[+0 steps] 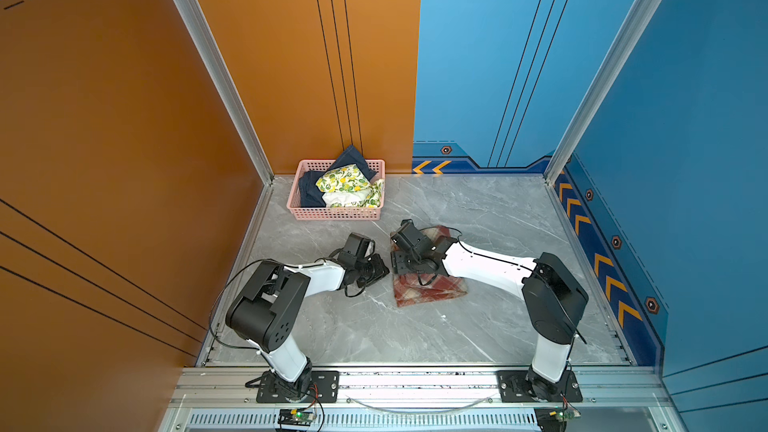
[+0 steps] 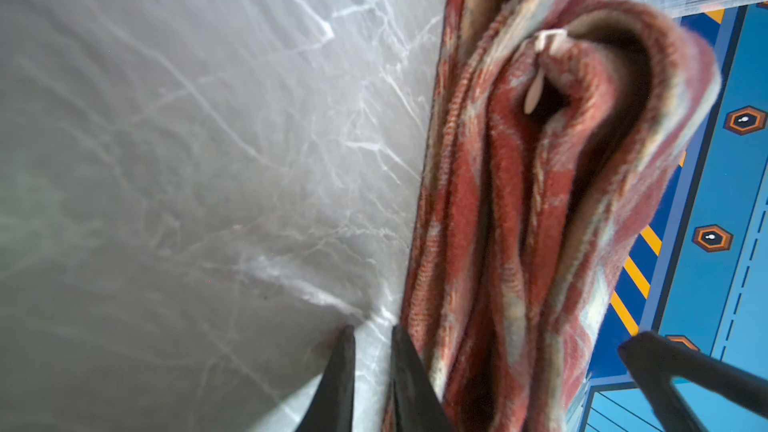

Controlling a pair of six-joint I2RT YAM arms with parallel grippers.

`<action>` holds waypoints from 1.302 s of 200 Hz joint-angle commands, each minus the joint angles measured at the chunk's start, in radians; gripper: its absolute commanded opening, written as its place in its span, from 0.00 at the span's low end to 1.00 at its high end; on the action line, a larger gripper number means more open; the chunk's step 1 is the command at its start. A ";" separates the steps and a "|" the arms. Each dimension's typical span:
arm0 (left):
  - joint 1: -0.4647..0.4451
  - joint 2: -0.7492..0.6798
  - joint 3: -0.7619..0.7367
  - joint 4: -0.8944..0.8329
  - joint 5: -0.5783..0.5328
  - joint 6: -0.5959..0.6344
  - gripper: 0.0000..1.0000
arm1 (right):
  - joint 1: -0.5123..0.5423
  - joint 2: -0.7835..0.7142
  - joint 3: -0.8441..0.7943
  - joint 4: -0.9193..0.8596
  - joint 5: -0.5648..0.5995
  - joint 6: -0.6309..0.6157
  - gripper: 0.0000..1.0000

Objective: Fold and stack the skirts

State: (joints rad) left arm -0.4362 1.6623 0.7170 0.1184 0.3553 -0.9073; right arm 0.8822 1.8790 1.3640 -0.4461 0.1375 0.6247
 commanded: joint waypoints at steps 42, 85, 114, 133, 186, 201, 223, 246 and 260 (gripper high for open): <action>0.030 0.011 -0.066 0.043 0.060 -0.083 0.16 | 0.026 0.127 0.074 -0.140 0.160 -0.010 0.62; 0.023 0.016 -0.067 0.061 0.068 -0.087 0.13 | 0.025 0.141 0.078 -0.138 0.180 -0.006 0.18; 0.002 0.027 -0.056 0.066 0.071 -0.088 0.11 | 0.019 0.094 0.071 -0.137 0.191 -0.030 0.00; -0.014 0.041 -0.056 0.088 0.072 -0.098 0.10 | 0.008 0.054 0.049 -0.123 0.173 -0.036 0.00; -0.040 0.093 -0.042 0.114 0.070 -0.103 0.04 | -0.033 -0.069 -0.055 -0.030 0.072 -0.034 0.00; -0.045 0.106 -0.037 0.114 0.065 -0.102 0.00 | -0.042 -0.103 -0.075 -0.012 0.053 -0.033 0.00; -0.054 0.121 -0.031 0.115 0.061 -0.098 0.00 | -0.056 -0.155 -0.098 0.013 0.021 -0.030 0.00; -0.062 0.130 -0.027 0.115 0.055 -0.096 0.00 | -0.066 -0.195 -0.105 0.018 0.005 -0.023 0.00; -0.065 0.134 -0.025 0.114 0.053 -0.094 0.00 | -0.068 -0.217 -0.106 0.021 -0.003 -0.022 0.00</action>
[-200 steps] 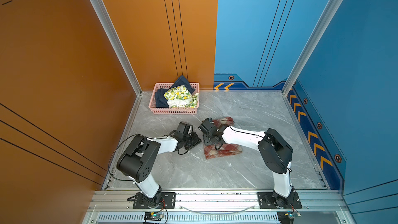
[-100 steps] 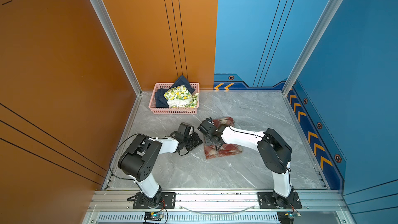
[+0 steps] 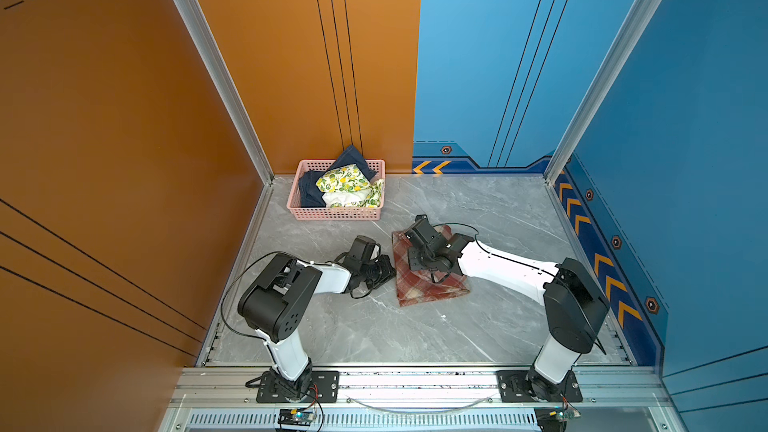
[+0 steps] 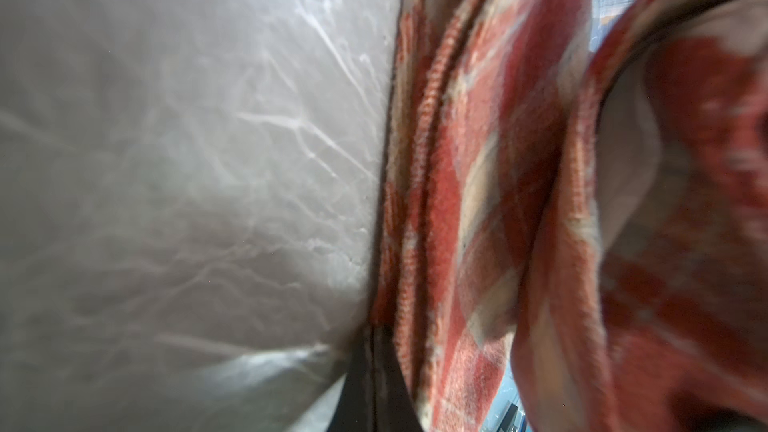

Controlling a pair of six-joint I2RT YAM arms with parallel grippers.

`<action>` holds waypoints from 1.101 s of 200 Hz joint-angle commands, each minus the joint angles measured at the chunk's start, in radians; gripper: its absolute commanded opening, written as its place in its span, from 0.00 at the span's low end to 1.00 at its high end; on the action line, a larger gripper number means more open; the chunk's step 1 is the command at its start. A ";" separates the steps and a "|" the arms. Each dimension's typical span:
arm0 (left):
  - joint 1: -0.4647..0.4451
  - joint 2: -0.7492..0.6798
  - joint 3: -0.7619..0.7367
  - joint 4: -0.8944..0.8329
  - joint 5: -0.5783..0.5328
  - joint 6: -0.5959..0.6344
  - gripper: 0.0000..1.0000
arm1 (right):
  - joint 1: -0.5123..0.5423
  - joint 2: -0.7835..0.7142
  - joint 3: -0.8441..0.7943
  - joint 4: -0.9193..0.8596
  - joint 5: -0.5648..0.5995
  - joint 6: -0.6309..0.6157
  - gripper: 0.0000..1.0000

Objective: Fold and stack the skirts

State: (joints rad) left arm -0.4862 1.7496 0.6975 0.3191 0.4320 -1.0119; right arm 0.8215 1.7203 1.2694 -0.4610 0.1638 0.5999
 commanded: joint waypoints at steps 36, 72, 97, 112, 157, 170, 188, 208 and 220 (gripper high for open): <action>-0.022 0.051 -0.005 -0.087 -0.027 0.013 0.00 | -0.006 -0.084 -0.011 0.043 -0.040 0.013 0.00; -0.022 0.054 -0.008 -0.087 -0.028 0.015 0.00 | 0.003 -0.071 -0.020 0.088 -0.074 0.037 0.00; -0.022 0.053 -0.009 -0.087 -0.029 0.016 0.00 | 0.009 -0.040 -0.023 0.104 -0.081 0.054 0.00; -0.022 0.053 -0.009 -0.087 -0.029 0.016 0.00 | 0.016 -0.014 -0.032 0.131 -0.097 0.069 0.00; -0.010 0.041 -0.018 -0.087 -0.029 0.017 0.00 | 0.029 0.068 -0.051 0.184 -0.145 0.118 0.07; 0.001 0.032 -0.021 -0.090 -0.029 0.019 0.00 | 0.034 0.076 -0.063 0.210 -0.163 0.133 0.21; 0.017 0.017 -0.027 -0.097 -0.029 0.020 0.00 | 0.034 0.070 -0.072 0.225 -0.177 0.140 0.42; 0.039 -0.016 -0.025 -0.123 -0.031 0.028 0.00 | 0.022 0.036 -0.082 0.218 -0.168 0.131 0.65; 0.056 -0.042 -0.020 -0.155 -0.039 0.042 0.00 | 0.010 0.007 -0.093 0.212 -0.160 0.125 0.71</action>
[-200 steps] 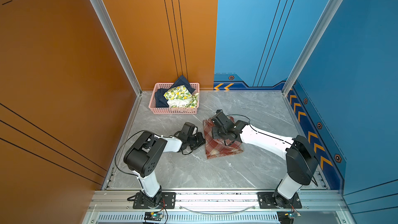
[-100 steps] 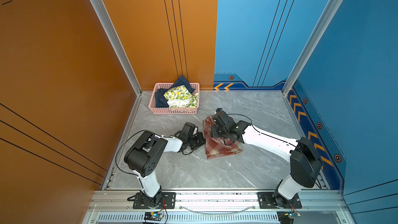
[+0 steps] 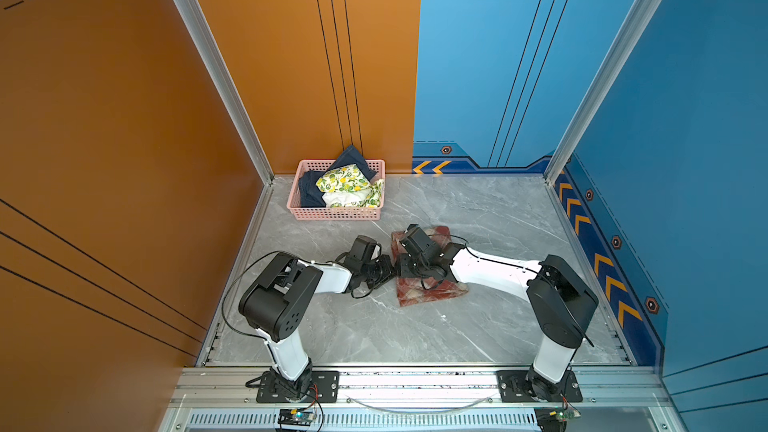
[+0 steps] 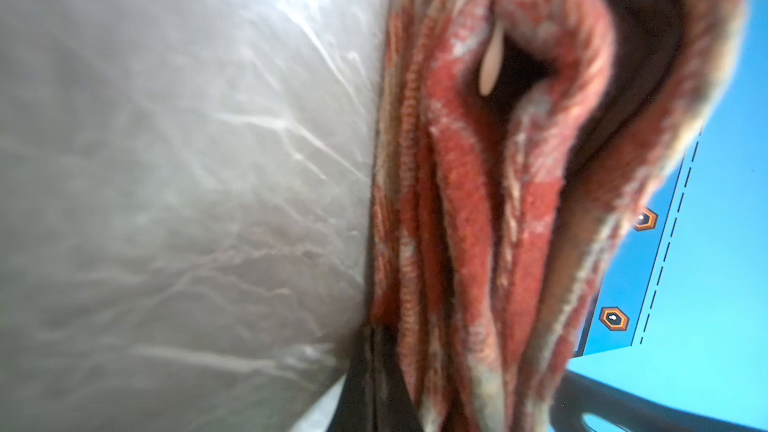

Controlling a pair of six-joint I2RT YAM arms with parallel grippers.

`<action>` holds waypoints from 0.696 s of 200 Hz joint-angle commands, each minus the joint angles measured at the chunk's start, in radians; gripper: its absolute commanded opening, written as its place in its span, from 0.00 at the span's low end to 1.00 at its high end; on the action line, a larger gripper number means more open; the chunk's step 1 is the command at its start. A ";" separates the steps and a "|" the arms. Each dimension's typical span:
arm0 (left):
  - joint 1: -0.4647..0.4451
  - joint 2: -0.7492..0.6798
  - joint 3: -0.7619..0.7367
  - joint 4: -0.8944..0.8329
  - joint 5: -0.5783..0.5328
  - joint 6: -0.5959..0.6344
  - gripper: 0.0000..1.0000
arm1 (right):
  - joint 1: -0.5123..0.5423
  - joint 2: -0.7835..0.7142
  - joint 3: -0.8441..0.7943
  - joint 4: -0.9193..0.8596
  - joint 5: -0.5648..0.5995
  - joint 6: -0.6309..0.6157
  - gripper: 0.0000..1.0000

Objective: Fold and stack the skirts

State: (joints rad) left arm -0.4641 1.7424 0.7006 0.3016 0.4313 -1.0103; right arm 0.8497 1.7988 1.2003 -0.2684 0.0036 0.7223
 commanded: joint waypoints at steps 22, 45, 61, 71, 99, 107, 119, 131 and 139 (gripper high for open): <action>0.070 -0.099 -0.007 -0.220 -0.066 0.082 0.10 | -0.048 -0.127 -0.043 0.001 0.026 -0.015 0.73; 0.107 -0.180 0.010 -0.303 -0.094 0.124 0.17 | -0.086 -0.178 -0.082 -0.006 0.050 -0.021 0.74; 0.115 -0.242 0.036 -0.356 -0.118 0.162 0.20 | -0.111 -0.209 -0.115 -0.004 0.061 -0.017 0.74; 0.103 -0.275 0.063 -0.382 -0.137 0.189 0.21 | -0.125 -0.229 -0.137 -0.003 0.067 -0.014 0.74; 0.043 -0.282 0.168 -0.424 -0.146 0.258 0.21 | -0.141 -0.270 -0.196 0.022 0.089 0.008 0.70; 0.023 -0.264 0.197 -0.424 -0.140 0.267 0.21 | -0.141 -0.278 -0.212 0.033 0.097 0.015 0.69; -0.006 -0.232 0.240 -0.423 -0.142 0.283 0.21 | -0.141 -0.291 -0.240 0.053 0.096 0.024 0.66; -0.033 -0.196 0.278 -0.421 -0.140 0.289 0.21 | -0.141 -0.307 -0.267 0.075 0.108 0.036 0.63; -0.048 -0.173 0.303 -0.418 -0.138 0.294 0.21 | -0.141 -0.316 -0.283 0.086 0.112 0.041 0.61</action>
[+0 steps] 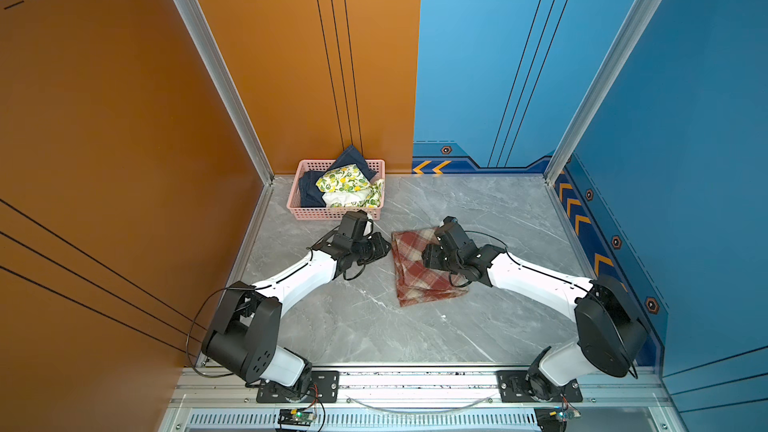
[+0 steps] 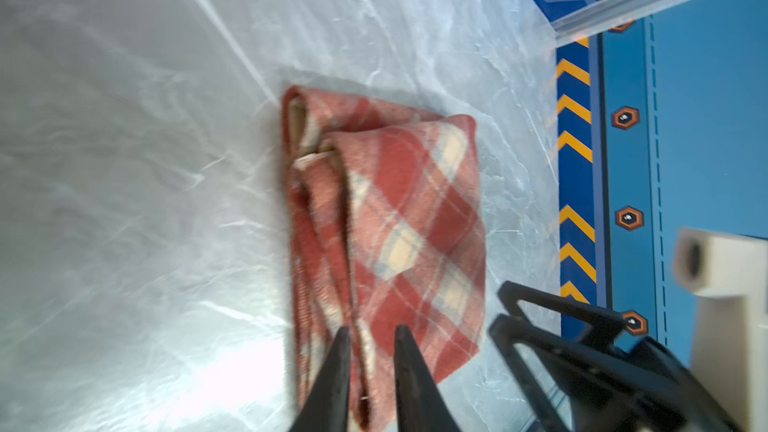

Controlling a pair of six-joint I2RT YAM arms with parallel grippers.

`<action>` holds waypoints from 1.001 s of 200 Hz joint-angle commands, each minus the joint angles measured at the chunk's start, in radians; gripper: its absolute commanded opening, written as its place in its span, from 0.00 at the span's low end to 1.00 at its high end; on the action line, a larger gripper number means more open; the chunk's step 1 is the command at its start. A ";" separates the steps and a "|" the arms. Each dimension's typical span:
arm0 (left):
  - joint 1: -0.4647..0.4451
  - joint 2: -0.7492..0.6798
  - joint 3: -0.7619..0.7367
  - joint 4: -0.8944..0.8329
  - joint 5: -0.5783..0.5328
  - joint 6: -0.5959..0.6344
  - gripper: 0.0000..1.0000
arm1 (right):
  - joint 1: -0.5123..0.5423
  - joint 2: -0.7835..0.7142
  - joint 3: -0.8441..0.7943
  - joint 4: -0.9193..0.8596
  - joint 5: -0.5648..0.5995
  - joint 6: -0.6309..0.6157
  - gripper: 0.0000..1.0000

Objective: Fold and stack the skirts

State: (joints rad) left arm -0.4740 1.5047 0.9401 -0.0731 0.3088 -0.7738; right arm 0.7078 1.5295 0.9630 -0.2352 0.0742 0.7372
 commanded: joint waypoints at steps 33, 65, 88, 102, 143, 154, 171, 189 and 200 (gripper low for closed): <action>-0.081 0.189 0.168 -0.036 0.009 0.082 0.21 | -0.031 -0.060 -0.082 0.063 0.057 0.031 0.55; -0.074 0.305 0.233 -0.038 0.029 0.104 0.21 | -0.014 -0.048 -0.117 0.093 0.064 0.046 0.51; -0.050 0.365 0.238 -0.036 0.029 0.109 0.21 | 0.028 -0.015 -0.145 0.125 0.074 0.071 0.48; -0.037 0.393 0.225 -0.026 0.035 0.096 0.20 | 0.054 0.008 -0.168 0.148 0.084 0.095 0.46; -0.029 0.443 0.213 -0.011 0.052 0.068 0.19 | 0.129 0.071 -0.231 0.187 0.087 0.149 0.43; -0.029 0.447 0.214 -0.011 0.057 0.065 0.18 | 0.139 0.072 -0.236 0.180 0.089 0.151 0.43; -0.027 0.443 0.227 -0.014 0.069 0.064 0.18 | 0.139 0.047 -0.229 0.156 0.104 0.130 0.44; -0.026 0.422 0.251 -0.028 0.079 0.066 0.18 | 0.131 0.010 -0.184 0.085 0.133 0.078 0.50; -0.026 0.401 0.269 -0.047 0.081 0.073 0.21 | 0.130 -0.007 -0.144 0.034 0.155 0.037 0.54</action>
State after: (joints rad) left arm -0.5072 1.9266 1.1625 -0.0738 0.3595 -0.7040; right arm 0.8387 1.5730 0.7540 -0.0715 0.1646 0.8425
